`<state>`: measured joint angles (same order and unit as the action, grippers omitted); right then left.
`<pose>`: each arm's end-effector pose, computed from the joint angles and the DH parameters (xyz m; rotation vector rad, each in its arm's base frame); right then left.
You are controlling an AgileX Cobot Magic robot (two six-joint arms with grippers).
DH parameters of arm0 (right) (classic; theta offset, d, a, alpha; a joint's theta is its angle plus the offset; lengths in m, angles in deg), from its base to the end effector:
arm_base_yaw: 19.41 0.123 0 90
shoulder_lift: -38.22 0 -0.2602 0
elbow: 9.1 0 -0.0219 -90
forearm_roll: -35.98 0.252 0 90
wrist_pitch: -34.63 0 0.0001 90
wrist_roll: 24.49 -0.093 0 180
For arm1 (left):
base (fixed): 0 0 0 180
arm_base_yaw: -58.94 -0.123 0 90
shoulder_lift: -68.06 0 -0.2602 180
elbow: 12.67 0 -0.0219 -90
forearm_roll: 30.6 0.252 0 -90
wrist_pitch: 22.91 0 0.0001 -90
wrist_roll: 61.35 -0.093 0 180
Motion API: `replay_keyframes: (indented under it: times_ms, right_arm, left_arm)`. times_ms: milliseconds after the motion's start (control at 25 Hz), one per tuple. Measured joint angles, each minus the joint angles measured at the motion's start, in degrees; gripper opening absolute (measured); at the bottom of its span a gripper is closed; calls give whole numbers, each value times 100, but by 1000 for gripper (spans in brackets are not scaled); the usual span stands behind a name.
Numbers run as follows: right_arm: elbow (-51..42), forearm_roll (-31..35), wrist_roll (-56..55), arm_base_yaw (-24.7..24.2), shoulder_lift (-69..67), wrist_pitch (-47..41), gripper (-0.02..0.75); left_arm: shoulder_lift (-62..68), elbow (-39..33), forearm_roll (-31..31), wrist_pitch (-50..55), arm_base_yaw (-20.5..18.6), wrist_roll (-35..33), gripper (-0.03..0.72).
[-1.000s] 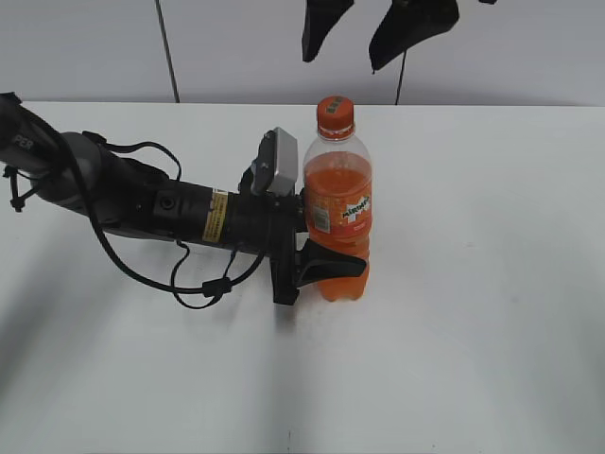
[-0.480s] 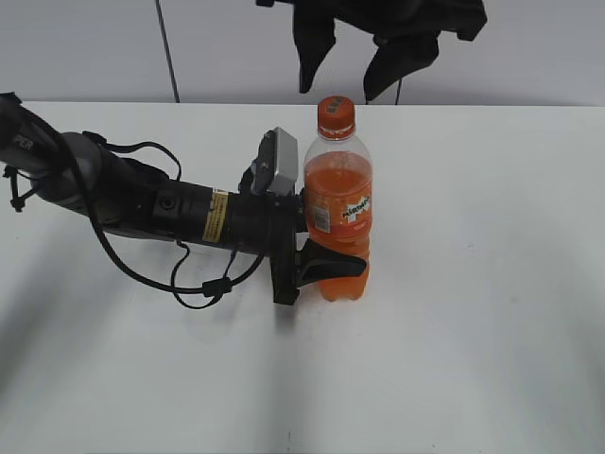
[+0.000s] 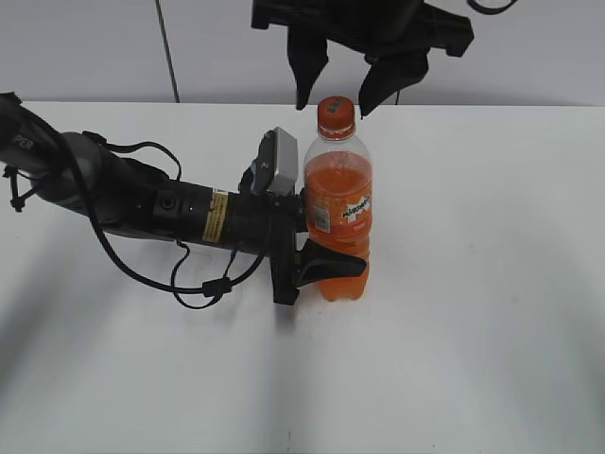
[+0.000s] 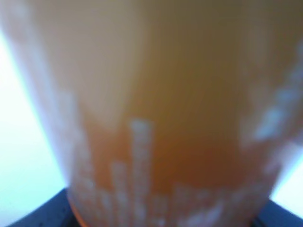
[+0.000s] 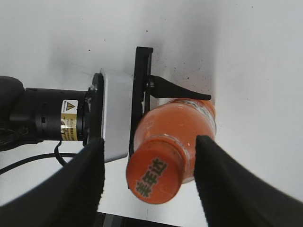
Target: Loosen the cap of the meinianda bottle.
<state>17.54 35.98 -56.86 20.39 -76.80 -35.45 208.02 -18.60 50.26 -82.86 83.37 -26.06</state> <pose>0.3038 0.2531 0.3013 -0.1828 2.8148 0.3160 0.3272 -0.2358 0.0626 1.4603 1.4507 -1.0145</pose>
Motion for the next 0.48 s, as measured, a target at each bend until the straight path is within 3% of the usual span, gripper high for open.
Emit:
replay_keyframes:
  times_ms: [480]
  right_arm:
    - [-7, 162, 301, 0, -46, 0, 449]
  left_arm:
    - [0, 0, 0, 6, 0, 0, 398]
